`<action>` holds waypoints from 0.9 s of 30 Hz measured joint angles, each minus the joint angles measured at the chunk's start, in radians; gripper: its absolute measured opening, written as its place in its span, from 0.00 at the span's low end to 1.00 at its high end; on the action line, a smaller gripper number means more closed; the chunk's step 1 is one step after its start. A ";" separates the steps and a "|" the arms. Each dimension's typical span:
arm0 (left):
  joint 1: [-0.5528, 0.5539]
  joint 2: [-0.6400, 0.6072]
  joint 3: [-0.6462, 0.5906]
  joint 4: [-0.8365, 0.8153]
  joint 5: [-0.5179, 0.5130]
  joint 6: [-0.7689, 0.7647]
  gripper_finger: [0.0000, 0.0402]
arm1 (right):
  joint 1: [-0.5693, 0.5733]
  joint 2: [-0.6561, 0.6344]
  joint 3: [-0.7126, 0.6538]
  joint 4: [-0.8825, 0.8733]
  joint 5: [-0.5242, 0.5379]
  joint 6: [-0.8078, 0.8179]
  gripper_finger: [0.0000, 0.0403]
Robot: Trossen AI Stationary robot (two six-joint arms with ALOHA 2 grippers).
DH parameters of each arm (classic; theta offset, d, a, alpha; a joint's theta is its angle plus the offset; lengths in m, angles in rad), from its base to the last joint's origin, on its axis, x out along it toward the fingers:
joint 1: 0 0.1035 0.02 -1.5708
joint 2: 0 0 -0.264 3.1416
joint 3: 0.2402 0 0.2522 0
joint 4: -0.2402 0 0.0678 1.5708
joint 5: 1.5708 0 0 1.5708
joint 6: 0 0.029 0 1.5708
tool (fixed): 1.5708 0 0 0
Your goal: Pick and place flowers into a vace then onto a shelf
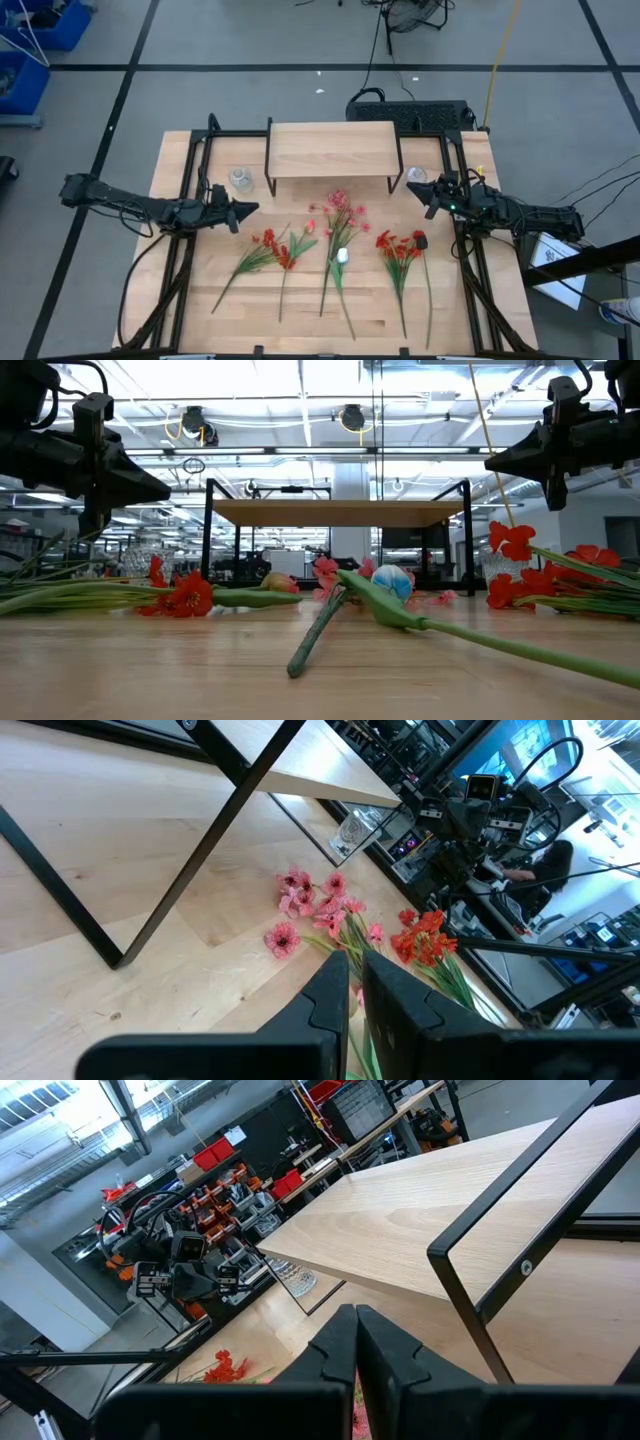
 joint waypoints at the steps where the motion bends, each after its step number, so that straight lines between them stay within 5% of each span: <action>1: 0.000 0.000 0.000 0.000 0.000 0.000 0.09 | 0.000 0.000 0.000 0.000 0.000 0.000 0.00; 22: 0.000 0.000 0.000 0.000 -0.001 0.000 0.09 | 0.000 0.000 0.000 0.000 0.000 0.000 0.00; 27: 0.005 -0.001 0.000 0.039 -0.113 0.049 0.09 | 0.000 0.000 0.000 0.000 0.008 -0.043 0.00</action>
